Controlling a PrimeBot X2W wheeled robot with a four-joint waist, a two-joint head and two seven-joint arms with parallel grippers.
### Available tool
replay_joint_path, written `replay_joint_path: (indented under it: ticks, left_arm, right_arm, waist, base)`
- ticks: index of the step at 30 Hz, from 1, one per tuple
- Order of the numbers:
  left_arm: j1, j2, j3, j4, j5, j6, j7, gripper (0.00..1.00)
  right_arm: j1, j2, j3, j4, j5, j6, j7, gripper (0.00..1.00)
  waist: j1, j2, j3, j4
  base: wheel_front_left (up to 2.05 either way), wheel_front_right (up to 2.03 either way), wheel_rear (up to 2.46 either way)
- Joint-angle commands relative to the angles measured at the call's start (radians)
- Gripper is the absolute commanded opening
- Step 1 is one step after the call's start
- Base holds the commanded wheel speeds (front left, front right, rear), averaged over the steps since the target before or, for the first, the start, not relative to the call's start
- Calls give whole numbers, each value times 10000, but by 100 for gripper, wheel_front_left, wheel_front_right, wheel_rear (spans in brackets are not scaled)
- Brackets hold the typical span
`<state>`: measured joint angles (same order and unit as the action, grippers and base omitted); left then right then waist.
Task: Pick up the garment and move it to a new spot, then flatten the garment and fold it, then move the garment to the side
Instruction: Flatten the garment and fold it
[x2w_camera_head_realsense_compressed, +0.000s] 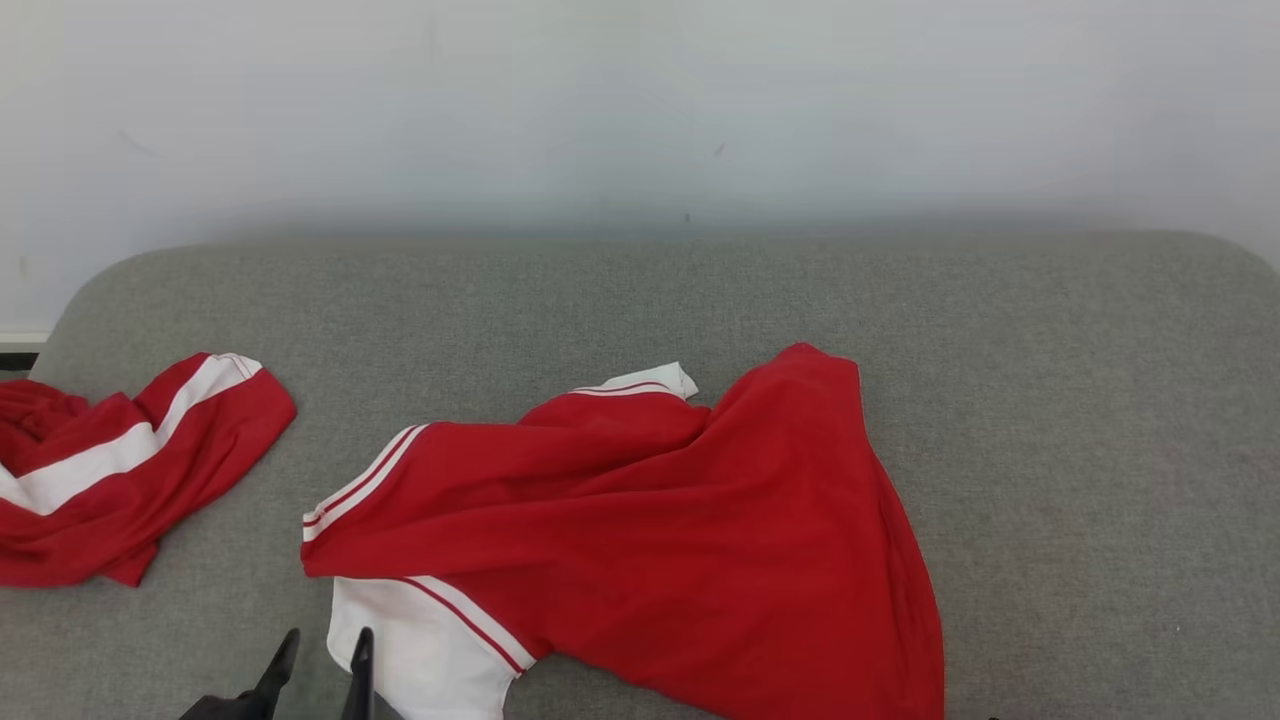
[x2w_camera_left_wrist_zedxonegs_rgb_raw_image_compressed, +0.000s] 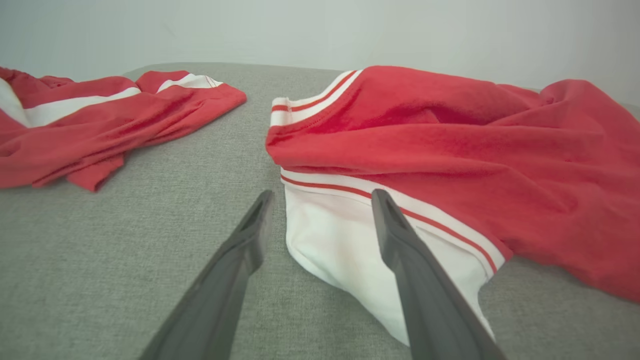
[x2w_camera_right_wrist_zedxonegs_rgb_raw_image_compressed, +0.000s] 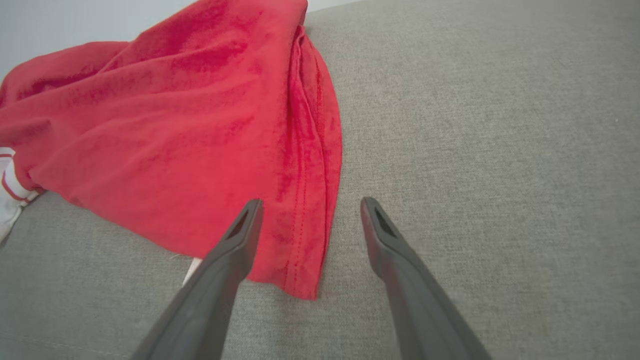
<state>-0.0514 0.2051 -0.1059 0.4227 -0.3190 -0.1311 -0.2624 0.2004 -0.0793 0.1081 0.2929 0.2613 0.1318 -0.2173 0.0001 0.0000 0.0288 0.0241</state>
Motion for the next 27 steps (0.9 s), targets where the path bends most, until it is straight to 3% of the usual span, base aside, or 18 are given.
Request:
replay_joint_path:
  ticks: [1,14,27]
  left_arm:
    - [-142,34,-57,74,-96,13,-36,100]
    - [-1222,457,-931,1958,-972,12,-36,100]
    - [-2138,514,-1462,3285,-1742,11,-36,100]
  right_arm:
    - [-116,25,28,79,19,-23,-37,100]
    - [-946,116,509,2227,285,-23,-307,100]
    - [-1556,206,1161,3003,616,1,-355,100]
  waist:
    - [-1,0,50,-27]
    - [-1,0,267,-94]
    - [-1,0,702,-196]
  base:
    - [0,0,0]
    - [0,0,0]
    - [0,0,0]
